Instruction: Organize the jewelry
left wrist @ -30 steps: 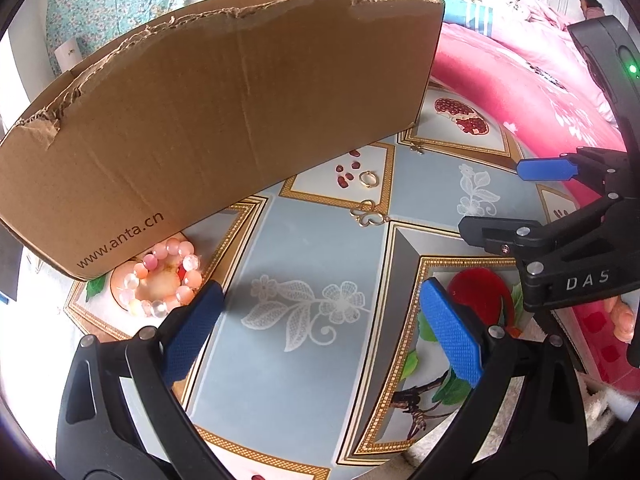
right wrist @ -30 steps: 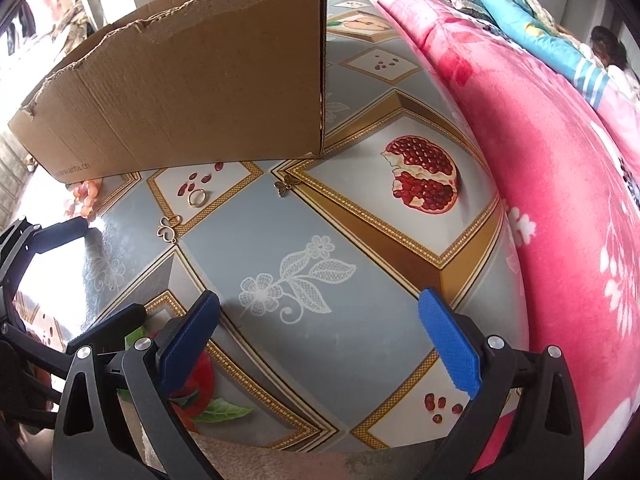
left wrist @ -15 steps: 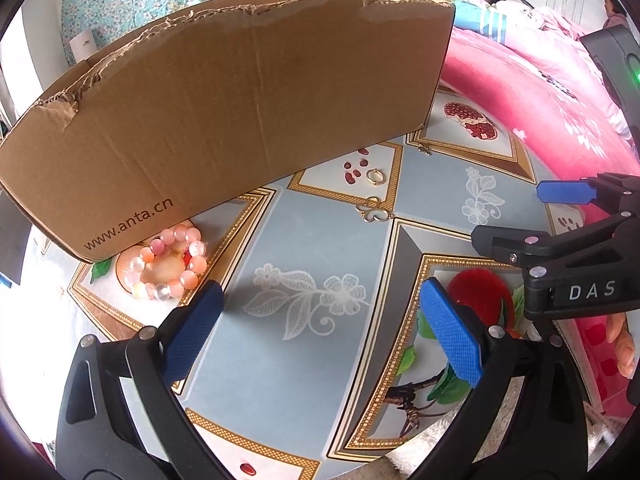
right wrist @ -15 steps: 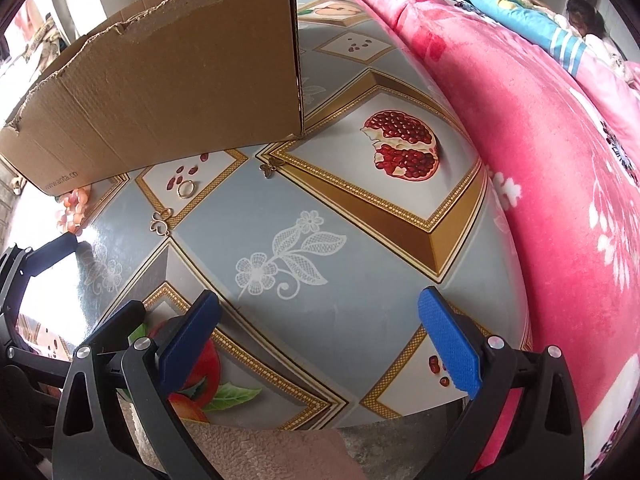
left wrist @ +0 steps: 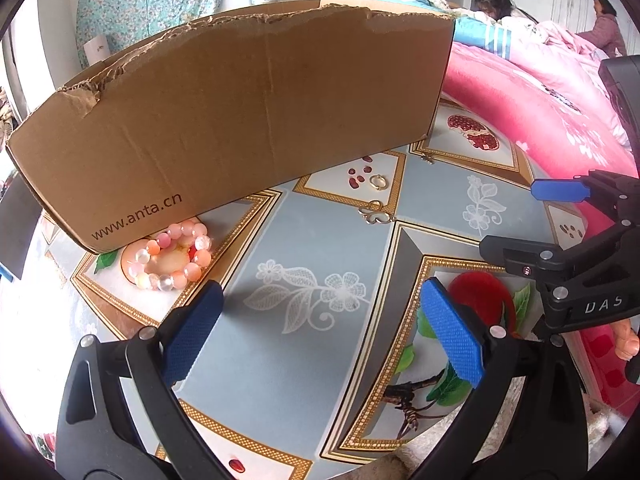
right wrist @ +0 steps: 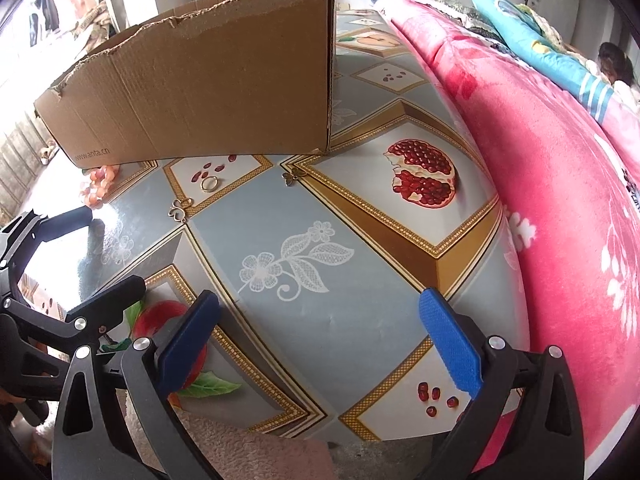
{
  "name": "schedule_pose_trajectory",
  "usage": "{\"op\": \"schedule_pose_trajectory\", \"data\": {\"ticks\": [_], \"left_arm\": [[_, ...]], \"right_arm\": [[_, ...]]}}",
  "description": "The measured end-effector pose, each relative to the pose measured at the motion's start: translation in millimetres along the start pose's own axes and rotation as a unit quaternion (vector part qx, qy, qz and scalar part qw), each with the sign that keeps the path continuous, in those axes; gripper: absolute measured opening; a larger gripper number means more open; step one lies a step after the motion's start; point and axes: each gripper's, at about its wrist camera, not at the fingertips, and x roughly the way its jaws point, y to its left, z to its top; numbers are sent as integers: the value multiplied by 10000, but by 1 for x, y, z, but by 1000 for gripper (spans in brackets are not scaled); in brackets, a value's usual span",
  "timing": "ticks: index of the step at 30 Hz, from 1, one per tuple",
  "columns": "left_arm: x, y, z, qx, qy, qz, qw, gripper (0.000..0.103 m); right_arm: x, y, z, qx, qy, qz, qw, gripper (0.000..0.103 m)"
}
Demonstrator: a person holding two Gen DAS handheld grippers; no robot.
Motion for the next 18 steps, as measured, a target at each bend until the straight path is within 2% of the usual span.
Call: {"op": "schedule_pose_trajectory", "data": {"ticks": [4,7,8,9,10,11,13,16,18], "left_arm": [[-5,1,-6,91,-45,-68,9999,96],[-12,-3,-8,344,-147,-58,9993,93],[-15,-4,-7,414,-193,-111,9989,90],[-18,-6,-4,450,-229,-219,9985,80],[-19,-6,-2,447,-236,-319,9982,74],[-20,-7,2,402,-233,-419,9980,72],[-20,-7,10,307,-252,-648,9971,61],[-11,-13,22,358,-170,-819,9959,53],[-2,-20,30,537,-95,-756,9956,49]], "right_arm": [[-3,-2,-8,-143,-344,124,9992,97],[-4,-2,-10,-215,-427,188,9987,97],[-4,-3,-11,-243,-466,210,9984,97],[-5,-2,-12,-269,-502,230,9981,97],[-6,-2,-13,-292,-541,252,9978,97],[-7,-2,-15,-308,-576,267,9975,97],[-7,-3,-16,-336,-642,294,9969,97],[-8,-1,-20,-361,-739,325,9961,97],[-9,-2,-21,-370,-791,340,9956,97]]}}
